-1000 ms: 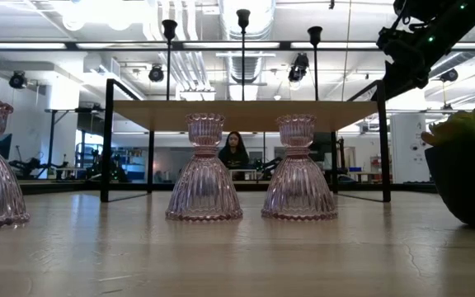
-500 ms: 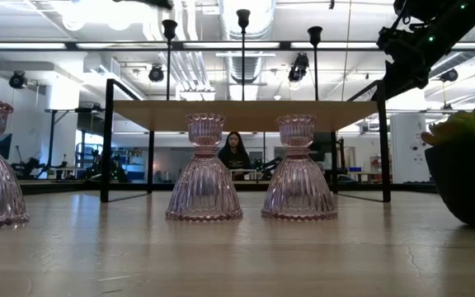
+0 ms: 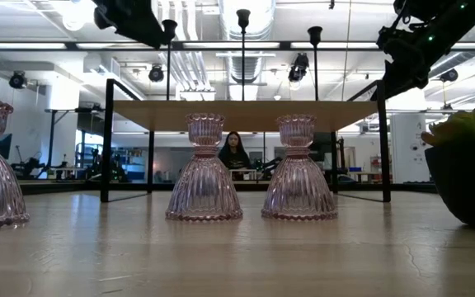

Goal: Pick & Place candle stick holders
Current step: Put the right pink glass candle holder on the shelf

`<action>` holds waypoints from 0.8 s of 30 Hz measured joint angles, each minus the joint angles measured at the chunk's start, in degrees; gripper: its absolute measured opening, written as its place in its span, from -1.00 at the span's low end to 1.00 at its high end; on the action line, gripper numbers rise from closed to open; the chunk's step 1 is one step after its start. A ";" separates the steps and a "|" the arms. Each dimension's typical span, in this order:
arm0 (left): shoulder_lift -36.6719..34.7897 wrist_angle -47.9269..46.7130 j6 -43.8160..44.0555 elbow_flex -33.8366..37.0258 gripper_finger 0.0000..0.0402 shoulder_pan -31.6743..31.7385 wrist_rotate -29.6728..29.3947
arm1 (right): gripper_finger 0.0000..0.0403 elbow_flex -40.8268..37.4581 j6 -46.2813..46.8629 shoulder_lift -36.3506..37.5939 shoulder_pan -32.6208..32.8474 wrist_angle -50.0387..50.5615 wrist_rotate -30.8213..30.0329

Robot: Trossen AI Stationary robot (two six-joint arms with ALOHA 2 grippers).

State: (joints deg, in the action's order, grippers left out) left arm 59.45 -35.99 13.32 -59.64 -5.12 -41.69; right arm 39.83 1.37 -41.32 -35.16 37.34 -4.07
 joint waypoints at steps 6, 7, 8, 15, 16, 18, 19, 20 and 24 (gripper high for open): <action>0.51 -0.06 -1.14 0.38 0.04 3.51 0.57 | -0.58 0.00 0.03 0.00 0.00 0.05 -0.01; 0.47 -0.12 -1.51 0.83 0.04 3.54 0.99 | -0.58 0.00 0.02 0.00 0.00 0.21 -0.01; 0.37 -0.38 -2.49 1.31 0.04 3.51 1.75 | -0.57 0.00 -0.01 0.00 0.00 0.46 -0.01; -2.38 -1.02 -6.12 5.87 0.04 2.46 13.63 | -0.66 1.94 -0.29 1.13 0.08 2.99 7.67; -2.97 -1.05 -6.08 6.57 0.04 2.40 15.09 | -0.69 2.50 -0.02 1.39 0.24 4.09 8.30; -4.21 -1.04 -6.09 7.63 0.04 2.21 16.89 | -0.73 3.62 0.01 2.08 0.89 6.36 8.43; -4.94 -0.85 -6.07 8.10 0.04 2.12 17.67 | -0.75 4.09 0.13 2.60 1.43 6.94 8.44; -5.72 -0.63 -6.02 8.59 0.04 1.99 18.23 | -0.77 4.55 0.18 3.12 2.16 7.39 8.74; -8.99 0.95 -5.47 10.60 0.04 1.07 22.72 | -0.84 5.42 1.30 5.32 6.58 7.55 11.78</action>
State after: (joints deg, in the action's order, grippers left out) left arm 50.47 -35.04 7.85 -49.03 -4.06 -18.97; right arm 45.25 2.67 -36.00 -28.58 44.90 7.72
